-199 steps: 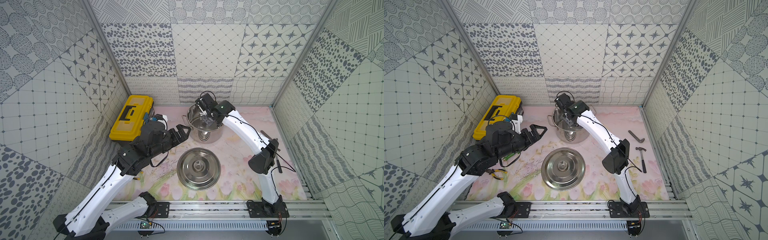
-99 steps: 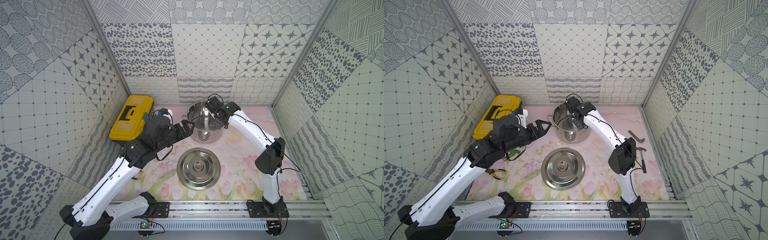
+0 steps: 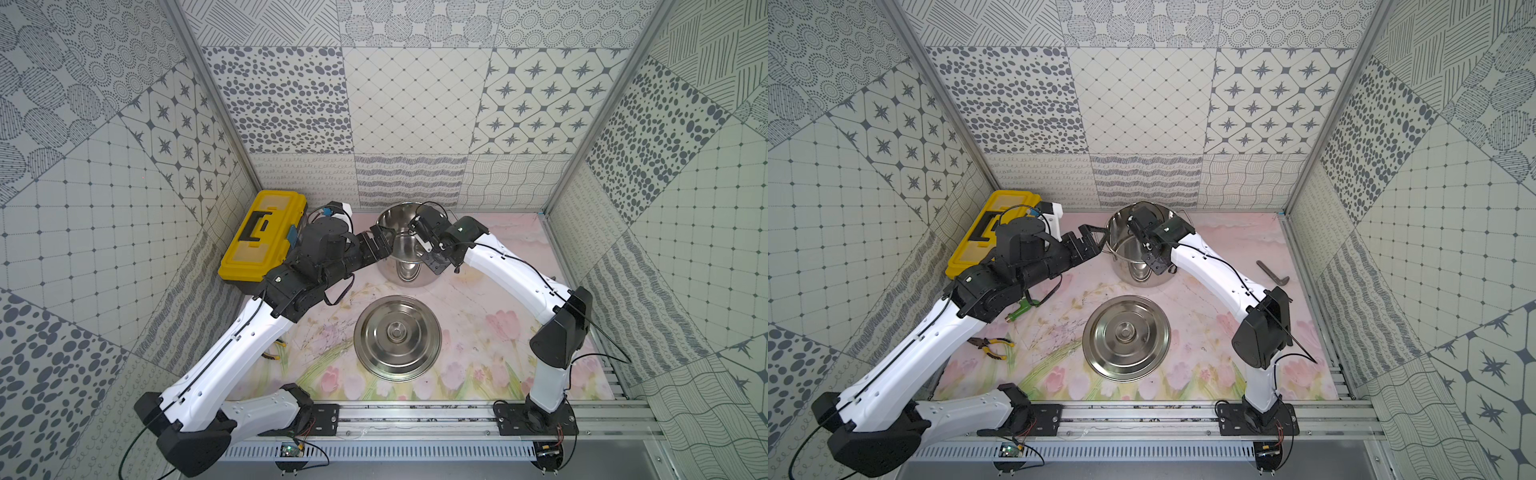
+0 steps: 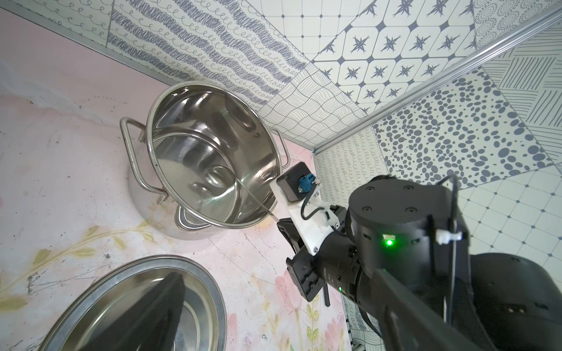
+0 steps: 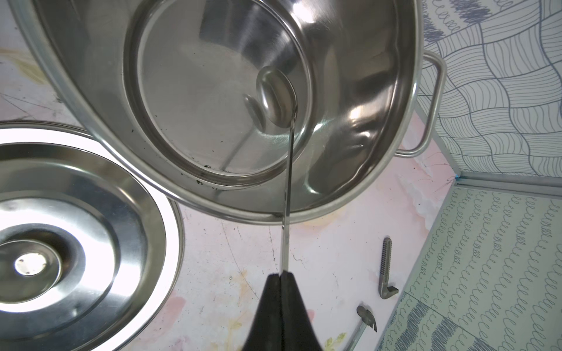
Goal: Stir the soup with a spoon
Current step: Stir the soup in the pan with a stick.
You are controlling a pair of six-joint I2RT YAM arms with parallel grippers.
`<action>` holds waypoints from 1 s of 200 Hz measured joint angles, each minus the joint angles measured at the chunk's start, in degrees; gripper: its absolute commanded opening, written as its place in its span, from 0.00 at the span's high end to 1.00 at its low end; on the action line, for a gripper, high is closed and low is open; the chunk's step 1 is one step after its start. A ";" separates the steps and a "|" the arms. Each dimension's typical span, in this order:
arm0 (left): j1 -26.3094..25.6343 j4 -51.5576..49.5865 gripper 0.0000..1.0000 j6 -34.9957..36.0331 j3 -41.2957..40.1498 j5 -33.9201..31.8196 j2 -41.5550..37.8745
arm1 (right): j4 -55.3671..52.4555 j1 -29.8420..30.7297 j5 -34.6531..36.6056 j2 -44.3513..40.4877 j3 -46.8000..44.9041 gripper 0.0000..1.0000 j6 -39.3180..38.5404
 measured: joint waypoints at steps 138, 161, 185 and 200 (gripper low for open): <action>0.00 1.03 0.01 -0.66 -2.40 -1.70 -3.67 | -1.64 1.53 -4.90 13.25 21.18 1.00 1.49; 0.00 0.92 0.01 -1.03 -3.21 -2.01 -4.52 | -2.25 1.11 -4.42 15.58 24.35 1.00 1.49; 0.00 0.92 0.00 -1.40 -3.56 -2.36 -4.96 | -2.84 0.37 -3.98 17.09 26.71 1.00 1.46; 0.00 0.85 0.00 -1.64 -3.67 -2.38 -4.96 | -3.21 -0.59 -3.85 17.40 27.54 1.00 1.49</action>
